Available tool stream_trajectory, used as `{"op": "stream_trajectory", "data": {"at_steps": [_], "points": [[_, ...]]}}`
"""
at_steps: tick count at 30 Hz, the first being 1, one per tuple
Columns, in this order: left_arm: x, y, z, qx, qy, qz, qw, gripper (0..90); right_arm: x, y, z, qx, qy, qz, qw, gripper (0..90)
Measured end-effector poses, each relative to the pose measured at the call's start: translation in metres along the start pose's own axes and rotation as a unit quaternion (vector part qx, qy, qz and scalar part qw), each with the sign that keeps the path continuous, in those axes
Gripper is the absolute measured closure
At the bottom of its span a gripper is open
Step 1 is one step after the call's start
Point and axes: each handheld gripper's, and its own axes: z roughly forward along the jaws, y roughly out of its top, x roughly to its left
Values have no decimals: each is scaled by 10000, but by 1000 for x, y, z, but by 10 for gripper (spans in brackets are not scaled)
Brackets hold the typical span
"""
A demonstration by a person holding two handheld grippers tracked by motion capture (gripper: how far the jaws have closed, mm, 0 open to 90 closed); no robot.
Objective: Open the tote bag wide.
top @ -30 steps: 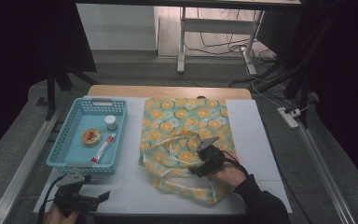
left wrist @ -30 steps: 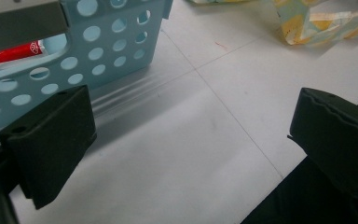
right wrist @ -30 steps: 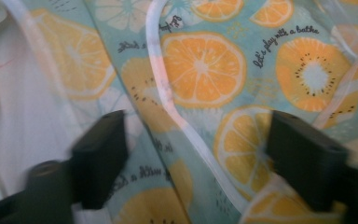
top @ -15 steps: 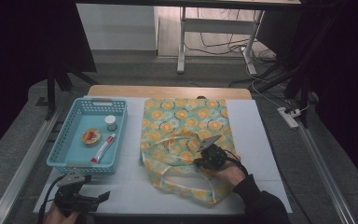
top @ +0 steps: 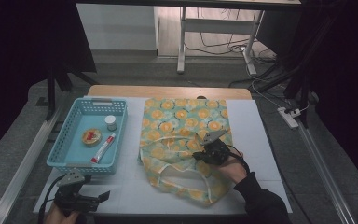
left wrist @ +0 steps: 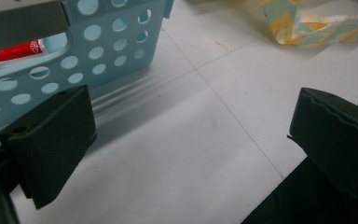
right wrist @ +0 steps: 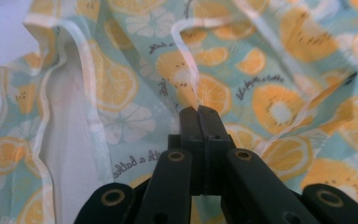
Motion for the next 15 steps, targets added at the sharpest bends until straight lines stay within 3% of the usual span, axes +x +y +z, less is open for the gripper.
{"op": "stream_trajectory", "data": {"at_steps": [3,6,9,15], "points": [[0,0,0,-3,-2,-5,10000,10,-2,5,-5,-48,2,3,10000,900],[0,0,0,-3,-2,-5,10000,10,-3,3,-2,162,47,89,9998,900],[0,0,0,-5,-2,-1,10000,10,-5,0,1,197,9,175,9997,900],[0,0,0,2,1,2,10000,11,-6,5,-7,-60,-55,103,9999,900]]}}
